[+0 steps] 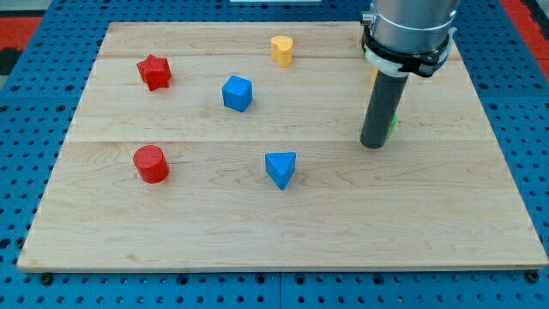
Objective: Drag the green circle below the yellow hexagon
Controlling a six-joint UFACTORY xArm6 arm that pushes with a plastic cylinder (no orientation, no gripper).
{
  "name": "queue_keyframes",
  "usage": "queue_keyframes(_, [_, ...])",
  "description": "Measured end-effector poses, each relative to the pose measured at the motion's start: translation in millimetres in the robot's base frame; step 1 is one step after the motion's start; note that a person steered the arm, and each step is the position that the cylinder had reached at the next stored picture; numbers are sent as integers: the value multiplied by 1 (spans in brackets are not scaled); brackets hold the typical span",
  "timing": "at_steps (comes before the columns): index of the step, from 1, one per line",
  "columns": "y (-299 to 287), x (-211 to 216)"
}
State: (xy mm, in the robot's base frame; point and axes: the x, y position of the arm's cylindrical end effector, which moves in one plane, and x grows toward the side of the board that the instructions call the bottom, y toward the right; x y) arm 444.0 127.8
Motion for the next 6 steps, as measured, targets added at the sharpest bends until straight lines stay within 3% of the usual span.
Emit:
queue_keyframes(2, [26,-23])
queue_keyframes(6, [-57,-94])
